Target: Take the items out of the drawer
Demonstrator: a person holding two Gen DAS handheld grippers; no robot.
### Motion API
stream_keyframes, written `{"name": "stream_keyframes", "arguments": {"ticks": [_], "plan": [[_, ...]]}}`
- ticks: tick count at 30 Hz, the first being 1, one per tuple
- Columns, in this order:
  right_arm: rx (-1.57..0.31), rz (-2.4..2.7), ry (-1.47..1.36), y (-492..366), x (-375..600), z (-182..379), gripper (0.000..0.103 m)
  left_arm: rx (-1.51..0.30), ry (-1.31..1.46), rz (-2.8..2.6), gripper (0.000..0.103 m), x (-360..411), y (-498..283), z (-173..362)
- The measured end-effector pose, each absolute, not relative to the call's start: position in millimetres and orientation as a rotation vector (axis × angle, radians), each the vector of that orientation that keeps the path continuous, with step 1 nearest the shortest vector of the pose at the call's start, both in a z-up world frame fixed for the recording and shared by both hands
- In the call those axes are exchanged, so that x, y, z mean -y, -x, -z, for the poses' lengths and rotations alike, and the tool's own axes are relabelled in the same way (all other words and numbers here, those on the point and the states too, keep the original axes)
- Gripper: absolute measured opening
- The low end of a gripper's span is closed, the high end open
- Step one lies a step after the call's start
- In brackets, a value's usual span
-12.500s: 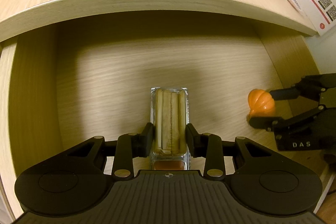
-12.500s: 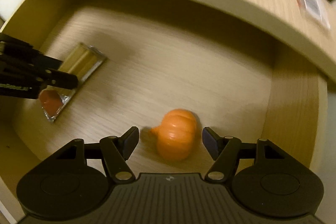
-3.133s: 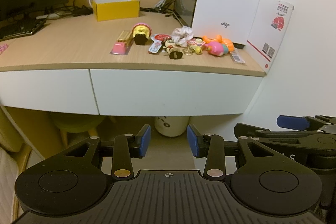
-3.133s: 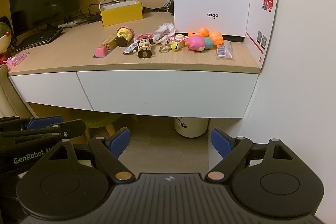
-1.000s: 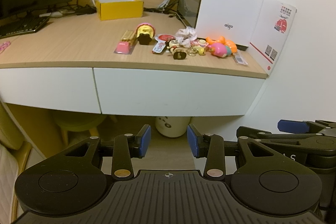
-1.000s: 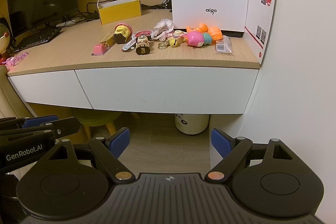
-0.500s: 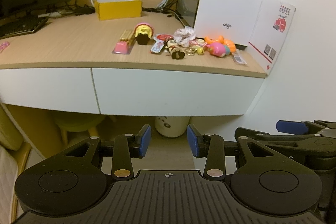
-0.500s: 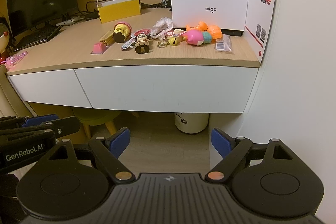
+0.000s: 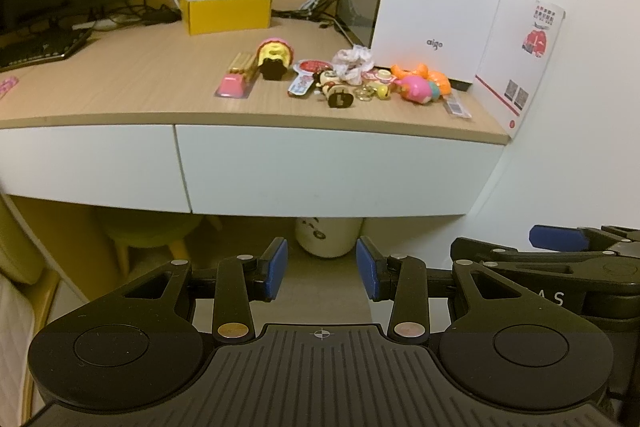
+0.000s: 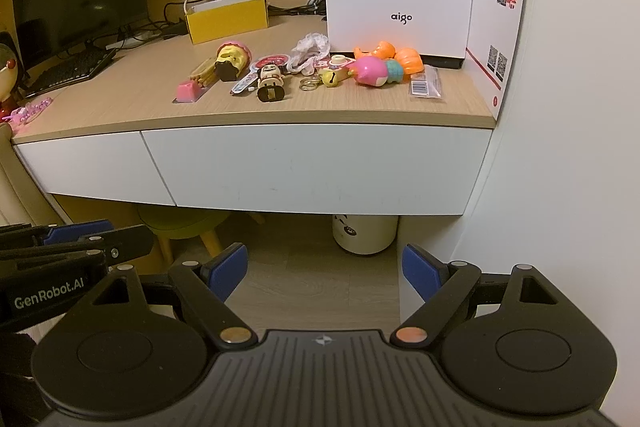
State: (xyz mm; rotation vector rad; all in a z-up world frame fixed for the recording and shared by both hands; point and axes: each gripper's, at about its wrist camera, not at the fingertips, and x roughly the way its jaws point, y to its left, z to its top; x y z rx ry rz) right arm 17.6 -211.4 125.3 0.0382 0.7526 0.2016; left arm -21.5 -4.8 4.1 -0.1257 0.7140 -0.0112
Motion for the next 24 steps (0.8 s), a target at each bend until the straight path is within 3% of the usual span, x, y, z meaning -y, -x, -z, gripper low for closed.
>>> {"name": "stream_keyframes", "arguments": {"ticks": [11,13,17,24], "plan": [[-0.756,-0.201,-0.041,-18.6,211.4,-125.8,0.085,-0.730,0.128,0.006,0.041,2.0,19.0,-1.2],[-0.759,-0.199,-0.042,-19.2,212.6,-124.9,0.085,-0.729,0.130,0.009,0.036,0.7,17.8,0.2],[-0.763,-0.183,-0.068,-20.4,218.6,-124.2,0.085,-0.679,0.183,0.072,0.017,-2.7,19.0,-1.5],[-0.761,-0.156,-0.107,-28.5,227.5,-124.5,0.085,-0.715,0.120,0.028,0.017,14.5,9.7,6.7]]}}
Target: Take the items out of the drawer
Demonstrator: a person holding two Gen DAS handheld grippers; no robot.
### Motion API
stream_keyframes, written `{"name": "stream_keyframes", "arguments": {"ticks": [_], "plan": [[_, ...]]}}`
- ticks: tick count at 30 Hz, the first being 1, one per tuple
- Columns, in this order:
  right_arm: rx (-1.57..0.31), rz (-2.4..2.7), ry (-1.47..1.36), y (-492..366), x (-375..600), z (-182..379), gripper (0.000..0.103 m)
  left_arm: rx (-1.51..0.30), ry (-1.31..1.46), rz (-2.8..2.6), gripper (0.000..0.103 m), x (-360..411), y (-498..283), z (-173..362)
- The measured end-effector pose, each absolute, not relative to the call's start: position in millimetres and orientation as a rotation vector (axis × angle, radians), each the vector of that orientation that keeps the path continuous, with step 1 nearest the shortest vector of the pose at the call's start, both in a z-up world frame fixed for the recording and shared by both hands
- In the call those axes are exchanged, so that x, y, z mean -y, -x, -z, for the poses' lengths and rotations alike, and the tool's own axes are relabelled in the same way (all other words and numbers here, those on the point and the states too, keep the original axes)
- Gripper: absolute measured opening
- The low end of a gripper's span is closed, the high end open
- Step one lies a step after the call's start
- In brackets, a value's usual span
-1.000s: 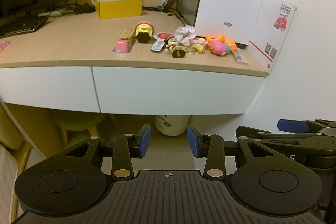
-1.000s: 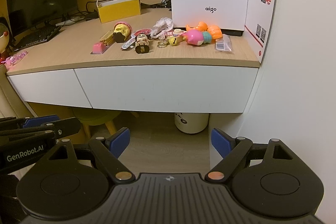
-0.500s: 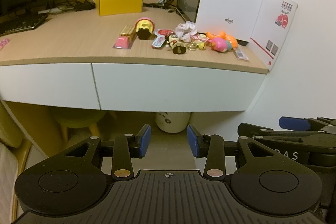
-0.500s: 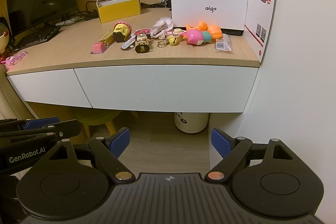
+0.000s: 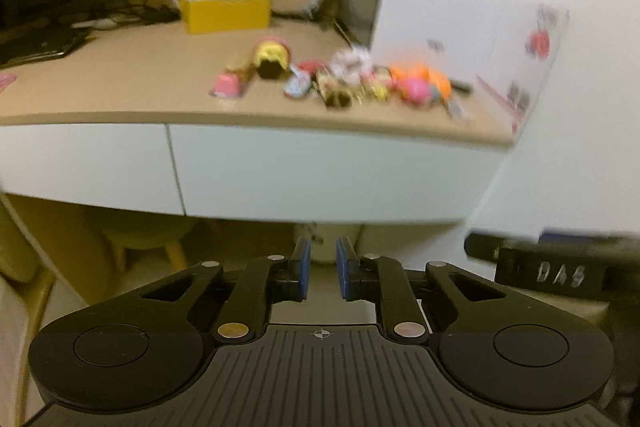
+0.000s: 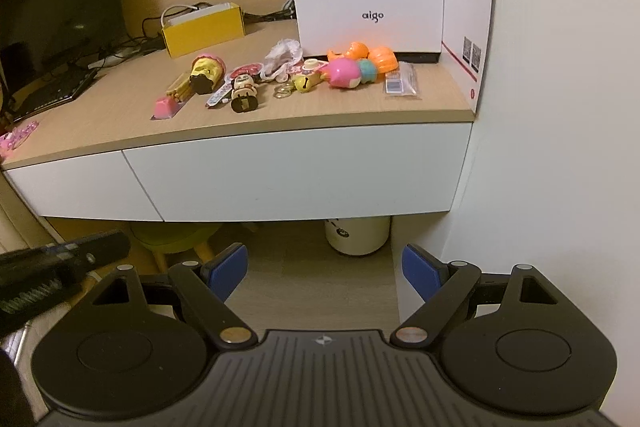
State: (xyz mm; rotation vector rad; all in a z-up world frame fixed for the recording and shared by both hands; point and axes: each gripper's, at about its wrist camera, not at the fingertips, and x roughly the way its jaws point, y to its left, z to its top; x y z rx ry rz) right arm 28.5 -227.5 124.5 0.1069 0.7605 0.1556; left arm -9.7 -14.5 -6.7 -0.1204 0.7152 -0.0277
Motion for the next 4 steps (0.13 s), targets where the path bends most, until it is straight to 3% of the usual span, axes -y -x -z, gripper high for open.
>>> {"name": "stream_keyframes", "arguments": {"ticks": [4], "plan": [[-0.794,-0.181,-0.141,-33.8,225.4,-121.2,0.085,-0.758,0.131,0.052,0.017,9.1,-2.6,19.7]]}}
